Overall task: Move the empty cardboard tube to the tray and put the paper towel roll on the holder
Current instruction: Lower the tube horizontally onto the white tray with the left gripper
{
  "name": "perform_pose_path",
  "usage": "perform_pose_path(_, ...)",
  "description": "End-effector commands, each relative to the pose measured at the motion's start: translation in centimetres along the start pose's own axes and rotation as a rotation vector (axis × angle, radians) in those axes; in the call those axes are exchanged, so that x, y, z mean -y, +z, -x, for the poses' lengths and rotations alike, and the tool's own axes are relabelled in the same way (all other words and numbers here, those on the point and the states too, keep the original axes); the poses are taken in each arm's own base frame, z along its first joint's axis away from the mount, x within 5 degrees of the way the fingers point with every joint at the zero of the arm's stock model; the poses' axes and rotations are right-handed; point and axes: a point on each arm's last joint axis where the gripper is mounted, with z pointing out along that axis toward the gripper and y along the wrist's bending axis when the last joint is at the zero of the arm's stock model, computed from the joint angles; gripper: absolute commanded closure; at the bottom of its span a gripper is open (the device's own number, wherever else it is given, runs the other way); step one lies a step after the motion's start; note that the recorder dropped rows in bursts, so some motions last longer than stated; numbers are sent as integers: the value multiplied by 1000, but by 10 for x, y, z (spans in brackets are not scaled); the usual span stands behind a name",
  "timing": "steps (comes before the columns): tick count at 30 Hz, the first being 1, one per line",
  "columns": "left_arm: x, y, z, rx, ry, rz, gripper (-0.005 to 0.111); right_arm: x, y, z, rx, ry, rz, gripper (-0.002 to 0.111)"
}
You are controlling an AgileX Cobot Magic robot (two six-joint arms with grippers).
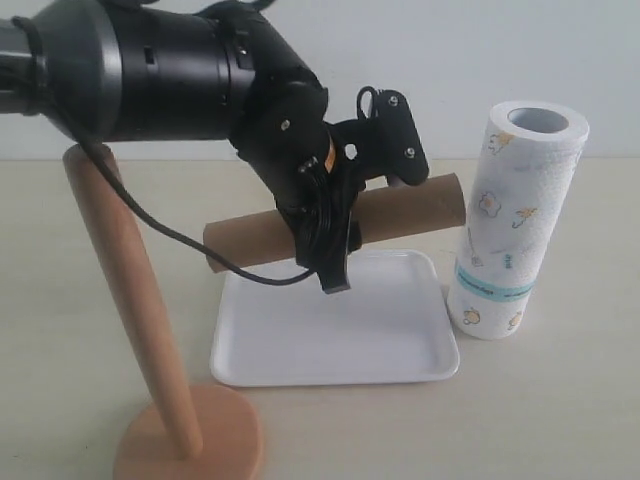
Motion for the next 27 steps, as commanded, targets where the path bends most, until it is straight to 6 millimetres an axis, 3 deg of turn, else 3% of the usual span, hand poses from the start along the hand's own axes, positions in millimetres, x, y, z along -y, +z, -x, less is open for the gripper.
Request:
perform_pose_path(1,6,7,7,-12,-41,58,103,0,0,0,7,-10,-6,108)
perform_pose_path(10,12,14,1,-55,-64,45,103,0,0,0,7,-10,-6,108)
perform_pose_path(17,27,28,-11,-66,-25,19,103,0,0,0,7,-10,-6,108)
perform_pose_path(27,38,52,-11,-45,-1,-1,103,0,0,0,7,-10,-6,108)
